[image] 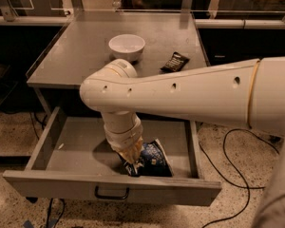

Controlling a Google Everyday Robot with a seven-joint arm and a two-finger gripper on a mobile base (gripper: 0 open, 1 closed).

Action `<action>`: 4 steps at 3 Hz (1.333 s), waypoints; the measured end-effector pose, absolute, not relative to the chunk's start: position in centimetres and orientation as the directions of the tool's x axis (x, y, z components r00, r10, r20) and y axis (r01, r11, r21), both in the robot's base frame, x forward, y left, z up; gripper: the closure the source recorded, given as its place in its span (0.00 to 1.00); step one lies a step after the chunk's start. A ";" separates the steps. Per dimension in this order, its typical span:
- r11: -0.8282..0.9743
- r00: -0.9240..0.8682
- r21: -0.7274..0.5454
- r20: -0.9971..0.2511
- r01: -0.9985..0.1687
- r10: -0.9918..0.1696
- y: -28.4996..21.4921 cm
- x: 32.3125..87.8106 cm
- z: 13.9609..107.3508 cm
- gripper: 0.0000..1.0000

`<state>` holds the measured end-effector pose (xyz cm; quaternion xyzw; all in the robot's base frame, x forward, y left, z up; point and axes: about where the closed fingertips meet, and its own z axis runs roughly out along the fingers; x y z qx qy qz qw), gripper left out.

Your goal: Place blue chip bag into top drawer

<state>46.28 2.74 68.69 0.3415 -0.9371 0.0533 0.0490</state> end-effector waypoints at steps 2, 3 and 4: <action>0.761 -0.762 -0.066 0.128 -0.645 -0.635 2.7 46.3 68.7 0.09; 0.761 -0.762 -0.067 0.128 -0.645 -0.635 2.7 46.3 68.7 0.00; 0.778 -0.779 -0.081 0.159 -0.623 -0.607 1.7 46.3 68.6 0.00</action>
Offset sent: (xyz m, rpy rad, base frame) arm 0.0000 0.0000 0.0000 0.0000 0.0000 0.0000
